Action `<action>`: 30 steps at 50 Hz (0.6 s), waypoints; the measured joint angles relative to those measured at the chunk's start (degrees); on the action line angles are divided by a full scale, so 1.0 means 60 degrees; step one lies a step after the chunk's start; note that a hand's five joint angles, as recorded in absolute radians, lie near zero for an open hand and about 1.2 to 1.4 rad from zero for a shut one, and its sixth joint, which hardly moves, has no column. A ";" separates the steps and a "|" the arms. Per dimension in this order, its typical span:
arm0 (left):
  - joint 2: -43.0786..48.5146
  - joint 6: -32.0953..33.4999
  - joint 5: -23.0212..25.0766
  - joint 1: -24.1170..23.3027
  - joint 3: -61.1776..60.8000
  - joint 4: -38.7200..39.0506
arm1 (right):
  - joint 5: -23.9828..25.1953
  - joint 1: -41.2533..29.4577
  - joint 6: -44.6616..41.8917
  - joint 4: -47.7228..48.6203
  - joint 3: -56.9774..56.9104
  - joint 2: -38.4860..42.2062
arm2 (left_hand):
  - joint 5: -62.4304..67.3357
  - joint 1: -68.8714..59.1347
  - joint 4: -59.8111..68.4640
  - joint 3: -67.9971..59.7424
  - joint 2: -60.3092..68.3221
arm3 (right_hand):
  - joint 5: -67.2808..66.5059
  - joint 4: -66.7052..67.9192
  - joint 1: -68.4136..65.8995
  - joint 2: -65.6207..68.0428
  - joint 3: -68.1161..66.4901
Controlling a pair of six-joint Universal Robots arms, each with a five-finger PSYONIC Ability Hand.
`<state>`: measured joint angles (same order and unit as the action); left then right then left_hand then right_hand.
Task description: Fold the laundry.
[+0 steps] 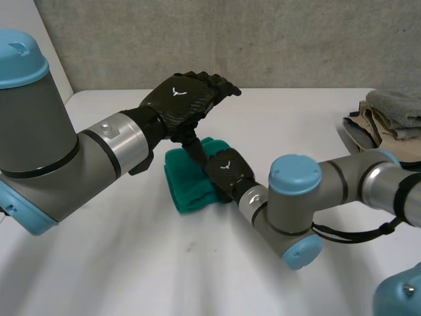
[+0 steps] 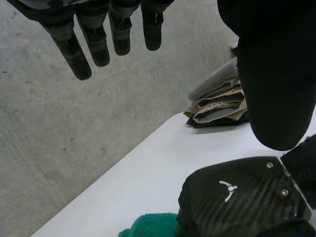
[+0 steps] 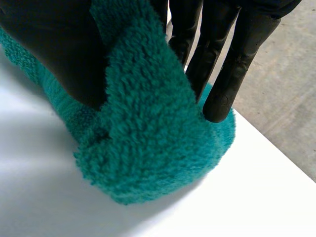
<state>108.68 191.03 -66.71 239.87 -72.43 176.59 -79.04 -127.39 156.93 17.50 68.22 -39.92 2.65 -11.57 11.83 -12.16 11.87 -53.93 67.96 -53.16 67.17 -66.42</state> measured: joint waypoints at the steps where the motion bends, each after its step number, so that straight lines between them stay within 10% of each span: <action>1: -0.0001 0.0001 0.0000 0.0001 0.0000 0.0000 | 0.0026 0.0054 0.0015 -0.0079 0.0041 -0.0098 | 0.0005 0.0000 0.0001 0.0000 0.0000 | 0.0000 0.0000 0.0000 0.0000 0.0000; 16: -0.0077 -0.0001 -0.0013 -0.0003 -0.0068 -0.0010 | 0.2367 0.2818 -0.0521 -0.0134 0.1662 -0.2354 | 0.0003 0.0000 0.0001 0.0000 0.0000 | 0.0000 0.0004 -0.0091 0.0000 -0.0013; 30: -0.0317 -0.0008 -0.0016 -0.0033 -0.0053 -0.0001 | 0.3094 0.5036 0.1912 0.2315 -0.1435 -0.2892 | 0.0000 0.0000 0.0001 0.0000 0.0000 | 0.0000 0.0006 -0.0081 0.0000 -0.0026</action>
<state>106.77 190.98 -66.80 239.67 -72.75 176.58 -60.48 -97.17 168.40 31.39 59.61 -57.27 2.65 -11.57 11.83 -12.16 11.87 -53.93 67.99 -53.65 67.17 -66.58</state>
